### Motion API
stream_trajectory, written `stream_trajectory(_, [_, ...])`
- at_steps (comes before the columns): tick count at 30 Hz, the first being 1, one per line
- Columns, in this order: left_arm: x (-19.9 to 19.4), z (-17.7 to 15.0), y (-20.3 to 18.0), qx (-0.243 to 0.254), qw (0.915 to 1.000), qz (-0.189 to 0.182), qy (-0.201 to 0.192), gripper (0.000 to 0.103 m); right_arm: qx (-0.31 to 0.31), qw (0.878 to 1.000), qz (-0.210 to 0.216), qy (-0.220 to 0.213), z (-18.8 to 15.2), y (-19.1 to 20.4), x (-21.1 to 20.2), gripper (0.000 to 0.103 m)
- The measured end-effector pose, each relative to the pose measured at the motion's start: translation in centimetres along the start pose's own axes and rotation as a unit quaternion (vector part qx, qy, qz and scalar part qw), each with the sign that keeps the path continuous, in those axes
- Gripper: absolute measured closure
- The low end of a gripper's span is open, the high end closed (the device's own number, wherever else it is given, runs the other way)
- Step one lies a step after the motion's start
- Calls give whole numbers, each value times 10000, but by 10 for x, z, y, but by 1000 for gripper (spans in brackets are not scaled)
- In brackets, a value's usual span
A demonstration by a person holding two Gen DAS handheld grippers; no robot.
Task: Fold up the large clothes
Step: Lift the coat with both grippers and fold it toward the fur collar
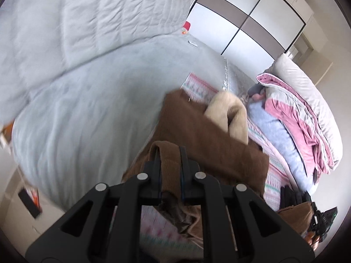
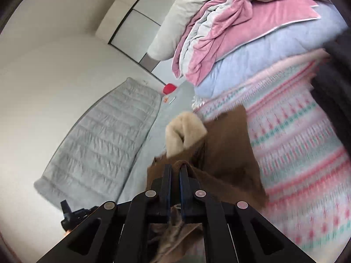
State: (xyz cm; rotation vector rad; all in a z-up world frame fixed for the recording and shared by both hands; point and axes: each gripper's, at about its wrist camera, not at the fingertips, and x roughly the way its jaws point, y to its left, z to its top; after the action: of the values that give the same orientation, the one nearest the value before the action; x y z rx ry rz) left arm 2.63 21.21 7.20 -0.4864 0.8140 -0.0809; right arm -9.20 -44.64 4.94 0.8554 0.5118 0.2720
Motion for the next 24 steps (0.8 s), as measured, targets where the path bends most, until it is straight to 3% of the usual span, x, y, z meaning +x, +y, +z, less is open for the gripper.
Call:
stream_trajectory(5, [82,82,-44,99,9990,373,216,90,94,9992,-353,156,91,3,101,97])
stream_trajectory(8, [169,139,-71,-41,9973,417,608,85,618,9959,-656,69,150,-18,171,96])
stream_trajectory(9, [211,159,-81,53,9959,320,849,73,781,9928,-908,-43,176,-32,206,94])
stream_trajectory(10, [243,170,-86,176,9937,260,1080,66,779,9893,-1231,-95,191,-42,231,85])
stream_trajectory(11, [279,179,-83,241,9902,431,1305,55,708,9821,-1743,-35,201,-52,254,69])
stream_trajectory(12, [292,181,-75,109,9892,681,1292,52,539,9672,-2477,155,207,-62,276,63])
stream_trajectory(13, [301,179,-60,-196,9888,895,1176,51,350,9597,-2779,218,206,-66,285,60])
stream_trajectory(14, [304,176,-51,-359,9897,831,1112,46,-19,9566,-2906,200,201,-69,291,57])
stream_trajectory(16, [315,166,-35,-374,9918,389,1154,42,-644,9558,-2853,301,185,-72,296,46])
stream_trajectory(20, [327,137,-24,-6,9912,423,1256,41,-1332,9439,-2892,872,150,-92,314,46])
stream_trajectory(24, [339,122,-49,559,9881,307,1399,37,-1954,9360,-2661,1218,133,-81,342,46])
